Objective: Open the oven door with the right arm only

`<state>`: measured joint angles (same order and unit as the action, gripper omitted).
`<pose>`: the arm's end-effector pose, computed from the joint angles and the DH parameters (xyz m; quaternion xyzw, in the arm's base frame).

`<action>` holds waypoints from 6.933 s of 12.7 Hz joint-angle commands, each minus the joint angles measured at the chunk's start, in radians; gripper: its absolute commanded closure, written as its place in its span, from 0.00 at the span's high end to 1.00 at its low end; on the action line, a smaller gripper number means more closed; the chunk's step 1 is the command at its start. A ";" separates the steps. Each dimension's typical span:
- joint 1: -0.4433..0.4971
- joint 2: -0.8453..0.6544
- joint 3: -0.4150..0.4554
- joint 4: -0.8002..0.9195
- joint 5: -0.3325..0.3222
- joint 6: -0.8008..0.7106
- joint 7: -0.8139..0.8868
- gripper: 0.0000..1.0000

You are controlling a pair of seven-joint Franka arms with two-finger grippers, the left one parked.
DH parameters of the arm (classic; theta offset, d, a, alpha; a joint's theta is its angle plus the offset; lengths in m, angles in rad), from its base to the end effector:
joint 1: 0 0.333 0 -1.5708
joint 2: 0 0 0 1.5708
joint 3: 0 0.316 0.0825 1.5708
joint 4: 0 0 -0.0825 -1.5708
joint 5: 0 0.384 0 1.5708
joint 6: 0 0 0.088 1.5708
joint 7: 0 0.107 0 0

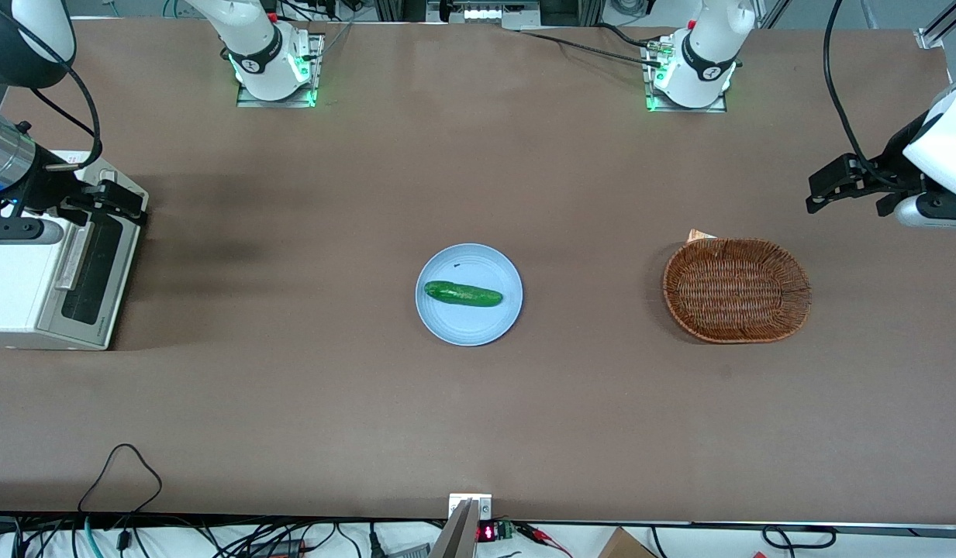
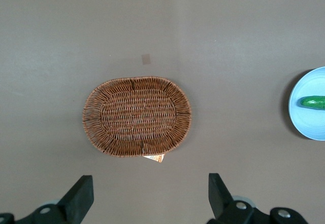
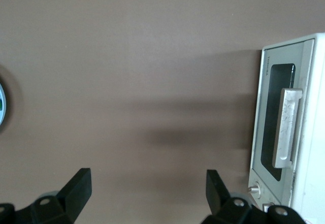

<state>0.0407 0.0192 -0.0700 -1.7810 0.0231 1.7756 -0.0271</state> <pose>0.5664 -0.0143 0.5313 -0.9999 0.0036 0.0120 0.0110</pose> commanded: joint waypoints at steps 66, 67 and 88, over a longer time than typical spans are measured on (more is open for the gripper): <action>0.087 0.369 0.006 -0.238 -1.229 0.025 1.041 0.00; 0.087 0.369 0.006 -0.241 -1.230 0.024 1.041 0.00; 0.093 0.389 0.015 -0.262 -1.261 0.068 1.021 0.00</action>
<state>0.1360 0.3973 -0.0627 -2.0336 -1.2392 1.7959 0.9873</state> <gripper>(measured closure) 0.991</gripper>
